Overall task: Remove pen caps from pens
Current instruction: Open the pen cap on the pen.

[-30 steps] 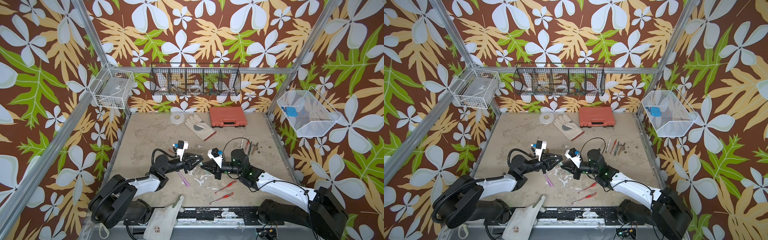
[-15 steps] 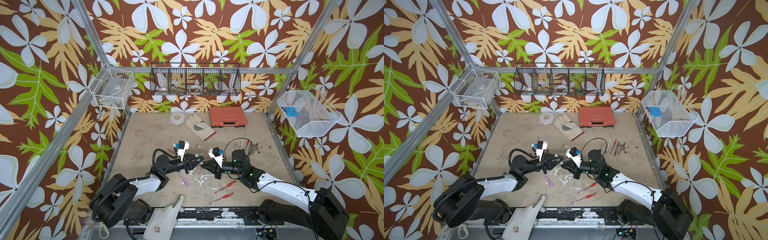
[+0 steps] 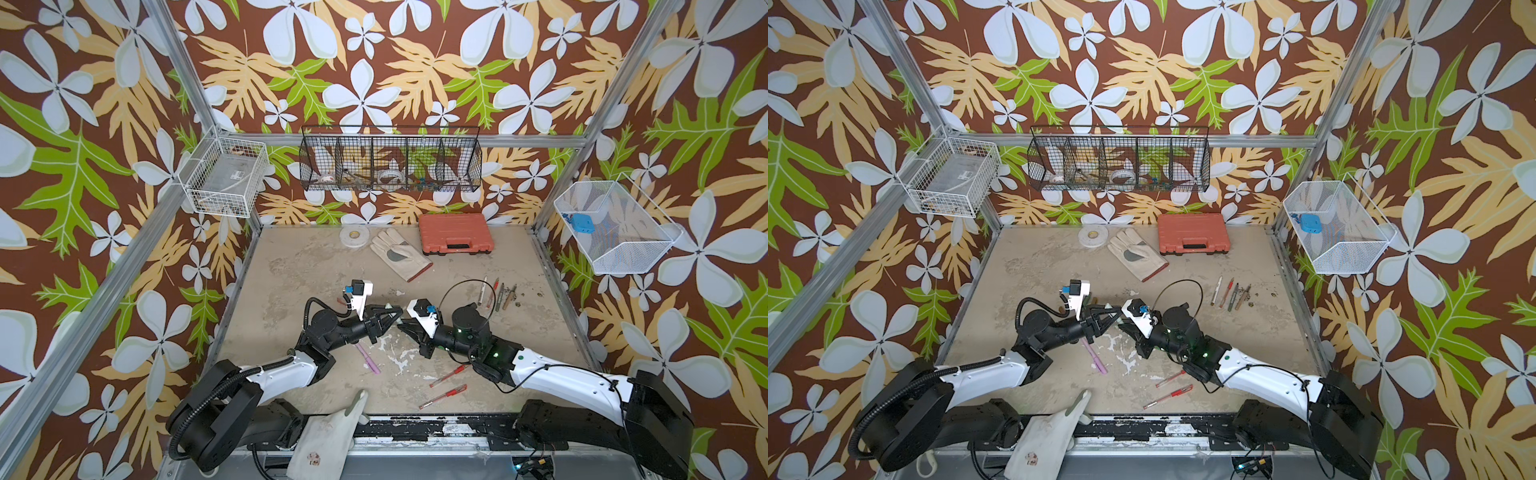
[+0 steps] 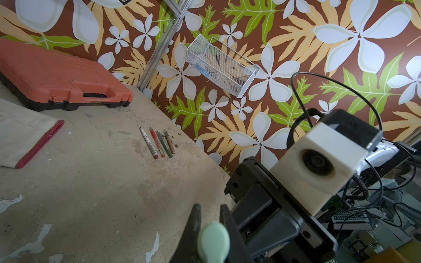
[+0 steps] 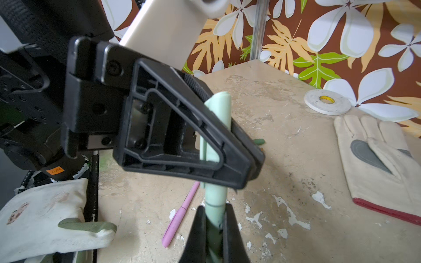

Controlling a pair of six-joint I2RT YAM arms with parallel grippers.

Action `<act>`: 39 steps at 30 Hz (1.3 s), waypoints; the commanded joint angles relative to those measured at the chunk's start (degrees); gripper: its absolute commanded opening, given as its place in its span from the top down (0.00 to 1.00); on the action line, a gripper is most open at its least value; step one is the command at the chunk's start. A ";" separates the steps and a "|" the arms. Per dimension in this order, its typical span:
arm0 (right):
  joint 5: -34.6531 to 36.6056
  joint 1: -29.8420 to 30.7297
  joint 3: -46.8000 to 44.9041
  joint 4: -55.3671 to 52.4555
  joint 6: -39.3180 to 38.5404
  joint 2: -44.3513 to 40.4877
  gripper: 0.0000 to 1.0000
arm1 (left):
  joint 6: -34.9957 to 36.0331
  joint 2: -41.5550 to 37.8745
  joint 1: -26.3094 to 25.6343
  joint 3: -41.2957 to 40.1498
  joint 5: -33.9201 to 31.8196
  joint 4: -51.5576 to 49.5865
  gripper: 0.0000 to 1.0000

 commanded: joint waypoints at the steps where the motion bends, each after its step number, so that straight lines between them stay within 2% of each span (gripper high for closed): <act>1: -1.51 -0.01 -0.40 -1.34 -1.60 0.20 1.00 | -0.92 -1.11 0.18 -0.07 -2.64 2.19 1.00; 4: -12.59 -2.95 -0.29 -0.24 0.49 1.52 1.00 | -0.72 -1.79 0.87 -0.50 -1.54 2.96 1.00; 11: -33.16 -9.08 -1.01 4.47 5.33 4.67 1.00 | -4.42 -2.37 5.16 -2.84 1.80 9.64 1.00; 13: -36.42 -10.69 -1.47 5.77 6.61 5.28 1.00 | -4.69 -2.74 5.82 -3.21 2.37 10.39 1.00; 16: -36.57 -10.90 -0.42 3.16 5.50 6.23 1.00 | -4.52 -3.47 6.09 -3.42 2.64 10.72 1.00; 25: -24.65 -10.82 -0.46 -1.01 2.20 4.27 1.00 | -4.57 -3.62 6.97 -3.68 0.29 8.79 1.00; 30: -6.90 -10.82 -1.88 -2.82 1.97 -0.03 1.00 | 1.55 -6.84 7.07 -0.34 -11.76 -11.20 1.00; 33: 2.29 -10.89 -3.07 -2.71 3.25 -2.25 1.00 | 4.04 -5.57 7.14 3.31 -18.62 -22.31 1.00; 39: 14.97 -10.95 -1.94 -5.95 5.43 -1.30 1.00 | 4.82 3.22 7.06 9.57 -22.05 -32.74 1.00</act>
